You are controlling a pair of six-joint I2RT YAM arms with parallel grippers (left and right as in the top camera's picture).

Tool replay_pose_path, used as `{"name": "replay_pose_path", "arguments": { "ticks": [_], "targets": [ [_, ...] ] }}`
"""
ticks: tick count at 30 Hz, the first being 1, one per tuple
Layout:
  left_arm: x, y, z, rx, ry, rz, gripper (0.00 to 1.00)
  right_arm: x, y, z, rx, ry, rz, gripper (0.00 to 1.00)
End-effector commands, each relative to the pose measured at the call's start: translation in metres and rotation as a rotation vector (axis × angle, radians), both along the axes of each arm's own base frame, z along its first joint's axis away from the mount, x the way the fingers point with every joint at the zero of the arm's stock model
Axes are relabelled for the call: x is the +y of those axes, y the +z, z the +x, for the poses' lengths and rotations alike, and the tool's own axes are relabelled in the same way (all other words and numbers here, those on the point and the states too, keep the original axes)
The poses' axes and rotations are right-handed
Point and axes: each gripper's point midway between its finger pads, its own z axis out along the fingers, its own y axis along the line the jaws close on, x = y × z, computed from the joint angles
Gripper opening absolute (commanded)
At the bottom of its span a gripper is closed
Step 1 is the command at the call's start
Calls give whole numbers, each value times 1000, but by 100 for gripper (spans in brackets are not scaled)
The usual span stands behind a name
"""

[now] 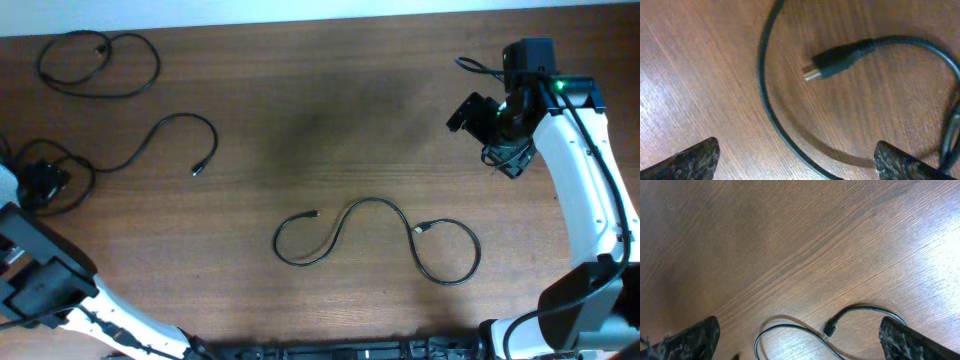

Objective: Untangle cables
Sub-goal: 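Lay the second cable on the left side and release it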

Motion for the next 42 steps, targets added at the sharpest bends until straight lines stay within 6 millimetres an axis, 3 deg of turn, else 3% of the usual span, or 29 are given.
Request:
{"name": "replay_pose_path", "arguments": {
  "ticks": [1,6,9,11,13,15,18,22,24,25,26,28,32,35,40,42],
  "targets": [
    [3,-18,-24,35,181,-27,99,-3,5,2,-17,1,-12,98],
    [-1,-48,-30,88,182,-70,100,-3,5,2,-18,2,-12,98],
    [-2,-50,-30,91,182,-73,92,-3,5,2,-17,2,-12,98],
    [-5,-51,-27,72,177,-96,75,-3,5,2,-18,2,-12,98],
    [-10,-52,-13,7,161,-138,52,-3,5,2,-17,2,-12,99],
    [-11,-51,2,-68,140,-163,41,-3,5,2,-17,1,-12,98],
    [-6,-46,23,-160,92,-153,32,-3,5,2,-17,1,-12,98],
    [5,-31,42,-228,35,-120,32,-3,5,2,-17,1,-12,98],
    [15,-10,52,-261,29,-88,41,-3,5,2,-17,1,-12,98],
    [19,6,57,-285,26,-66,68,-3,5,2,-17,1,-12,98],
    [21,16,61,-303,21,-57,79,-3,5,2,-18,2,-12,98],
    [15,33,70,-366,-6,-77,88,-3,5,2,-17,2,-12,98],
    [-48,65,113,-633,-182,-382,93,-3,5,2,-18,1,-12,98],
    [-99,76,134,-690,-287,-530,96,-3,5,2,-17,2,-12,98],
    [-212,67,154,-550,-449,-669,99,-3,5,2,-17,1,-12,98],
    [-254,50,148,-405,-544,-634,99,-3,5,2,-17,2,-12,98]
  ]
}}
